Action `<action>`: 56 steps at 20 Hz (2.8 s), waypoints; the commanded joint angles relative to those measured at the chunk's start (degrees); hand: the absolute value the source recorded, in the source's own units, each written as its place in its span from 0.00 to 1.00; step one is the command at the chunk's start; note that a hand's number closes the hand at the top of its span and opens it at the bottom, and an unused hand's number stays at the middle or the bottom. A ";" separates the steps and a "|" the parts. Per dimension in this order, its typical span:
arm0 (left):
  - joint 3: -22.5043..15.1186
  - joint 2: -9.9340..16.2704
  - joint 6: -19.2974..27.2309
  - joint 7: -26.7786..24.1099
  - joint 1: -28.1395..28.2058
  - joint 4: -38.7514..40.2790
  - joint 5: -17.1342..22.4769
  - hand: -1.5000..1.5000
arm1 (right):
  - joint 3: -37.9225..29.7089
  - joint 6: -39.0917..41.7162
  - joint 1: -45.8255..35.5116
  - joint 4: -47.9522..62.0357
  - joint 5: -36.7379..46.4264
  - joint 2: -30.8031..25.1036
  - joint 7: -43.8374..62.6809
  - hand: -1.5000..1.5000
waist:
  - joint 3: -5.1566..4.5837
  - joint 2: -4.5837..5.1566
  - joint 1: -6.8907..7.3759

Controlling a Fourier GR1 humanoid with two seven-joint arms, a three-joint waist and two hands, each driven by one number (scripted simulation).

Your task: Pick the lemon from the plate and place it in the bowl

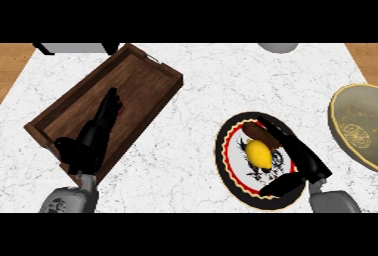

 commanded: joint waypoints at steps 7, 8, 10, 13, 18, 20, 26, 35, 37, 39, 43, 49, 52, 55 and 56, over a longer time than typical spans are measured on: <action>0.89 -1.48 -0.70 -3.15 -0.43 3.17 -1.80 0.50 | -0.40 0.15 -4.92 9.13 5.62 1.98 -2.19 0.00 | -0.01 -0.01 -0.09; 2.58 0.08 -2.13 -1.54 -0.02 1.28 -0.24 0.50 | 1.34 -0.96 -1.62 5.94 6.02 3.30 -2.93 0.00 | -0.01 -0.04 -0.12; 0.64 -1.16 -0.25 -0.47 0.57 -0.24 -1.58 0.50 | 4.52 -1.50 -4.56 13.02 9.90 0.40 -10.89 1.00 | 0.03 0.04 0.34; 2.45 -0.88 -0.96 -2.57 -2.12 4.98 -0.80 0.50 | 7.89 -4.74 -4.35 12.94 14.35 0.80 -13.82 1.00 | 0.01 0.10 0.10; 1.21 -1.17 -0.75 -0.98 -0.20 1.21 -1.68 0.50 | 7.46 -2.46 -1.67 10.82 12.77 0.72 -14.93 1.00 | 0.01 -0.04 -0.06; 1.64 -1.17 -1.36 -0.46 -1.81 1.48 -0.95 0.50 | 7.26 -3.07 -3.47 11.20 12.63 3.78 -11.90 1.00 | 0.00 -0.01 -0.01; 2.69 -0.48 -0.97 -2.94 1.81 2.47 -1.11 0.50 | -4.34 -13.56 7.05 -2.50 4.22 11.27 1.64 1.00 | -0.14 -0.56 -2.64; 3.27 0.53 -3.23 -1.07 1.24 -0.93 0.87 0.50 | 3.48 -21.12 13.24 -32.23 6.41 13.13 7.63 1.00 | -0.06 -0.29 -0.76; 2.13 -0.74 -1.85 -0.45 0.73 0.27 -0.55 0.50 | 6.60 -24.82 15.89 -37.41 11.90 13.15 8.07 1.00 | -0.07 -0.32 -1.04; 3.74 0.95 -2.78 1.82 -0.06 -1.12 0.67 0.50 | 7.69 -23.36 15.17 -44.65 15.94 12.22 12.80 1.00 | -0.09 -0.45 -0.97; 3.04 -0.02 -2.87 -1.58 1.03 0.50 0.13 0.50 | 8.62 -18.55 11.04 -54.24 24.11 11.49 25.60 1.00 | -0.12 -0.25 -0.62; 2.39 0.08 -2.99 -2.52 3.21 -0.22 -0.81 0.50 | 4.07 -6.34 -5.12 -57.10 27.36 10.94 44.13 1.00 | -0.11 -0.11 0.02; 0.99 -2.00 -1.85 -0.36 -0.02 0.96 -1.64 0.50 | -2.16 -5.28 -12.19 -52.24 24.15 9.80 46.46 1.00 | -0.05 -0.04 -0.15; 2.69 -0.98 -2.51 -2.98 0.84 2.33 -0.92 0.50 | -6.70 -1.78 -24.92 -48.88 23.20 8.50 53.01 1.00 | -0.09 -0.05 0.18; 2.70 -0.98 -1.38 2.83 -3.71 0.58 -1.50 0.50 | -12.18 -1.01 -22.60 -49.55 18.95 5.59 50.16 1.00 | -0.02 -0.07 -0.21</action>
